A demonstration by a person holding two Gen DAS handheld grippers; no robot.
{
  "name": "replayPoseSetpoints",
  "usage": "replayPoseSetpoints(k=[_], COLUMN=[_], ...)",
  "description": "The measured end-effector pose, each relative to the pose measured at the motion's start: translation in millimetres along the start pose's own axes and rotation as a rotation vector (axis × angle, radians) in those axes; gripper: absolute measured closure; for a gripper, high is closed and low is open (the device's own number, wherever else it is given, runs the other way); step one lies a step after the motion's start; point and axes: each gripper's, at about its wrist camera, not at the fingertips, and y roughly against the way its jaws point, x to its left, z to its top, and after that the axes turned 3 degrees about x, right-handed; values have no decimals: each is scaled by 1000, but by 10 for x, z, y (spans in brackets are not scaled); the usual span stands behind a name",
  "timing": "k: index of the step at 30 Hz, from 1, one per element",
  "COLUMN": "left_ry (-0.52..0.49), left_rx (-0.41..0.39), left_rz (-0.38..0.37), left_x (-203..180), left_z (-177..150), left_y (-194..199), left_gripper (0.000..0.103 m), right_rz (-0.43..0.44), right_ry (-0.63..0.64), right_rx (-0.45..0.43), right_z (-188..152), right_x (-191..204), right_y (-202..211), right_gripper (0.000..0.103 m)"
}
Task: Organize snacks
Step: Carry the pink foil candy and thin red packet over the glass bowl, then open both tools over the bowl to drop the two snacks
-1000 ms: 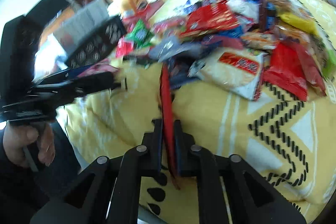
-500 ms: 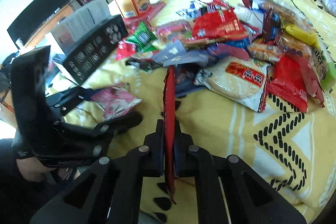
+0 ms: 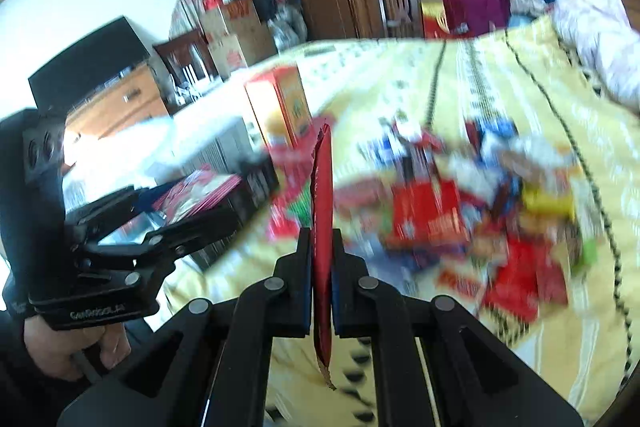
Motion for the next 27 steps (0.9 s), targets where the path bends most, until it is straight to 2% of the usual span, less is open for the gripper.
replayPoseSetpoints(k=[4, 8, 12, 16, 22, 27], left_ry=[72, 148, 231, 295, 400, 431], left_rx=[-56, -81, -95, -57, 13, 48], left_rz=[90, 209, 350, 457, 522, 531], left_x=[456, 992, 1599, 2044, 2488, 2616], left_z=[208, 286, 319, 270, 92, 7], left_y=[298, 563, 854, 991, 1024, 1031], left_gripper=[34, 34, 34, 33, 32, 30], right_rz=[38, 113, 200, 285, 392, 424], right_ry=[44, 101, 153, 199, 262, 297], right_rx=[-66, -108, -112, -88, -26, 42], right_z=[432, 781, 1069, 1254, 1378, 1335], right_x=[363, 860, 1388, 1902, 2670, 3090], right_y=[-45, -161, -367, -606, -966, -1244], right_gripper=[94, 94, 94, 94, 94, 94])
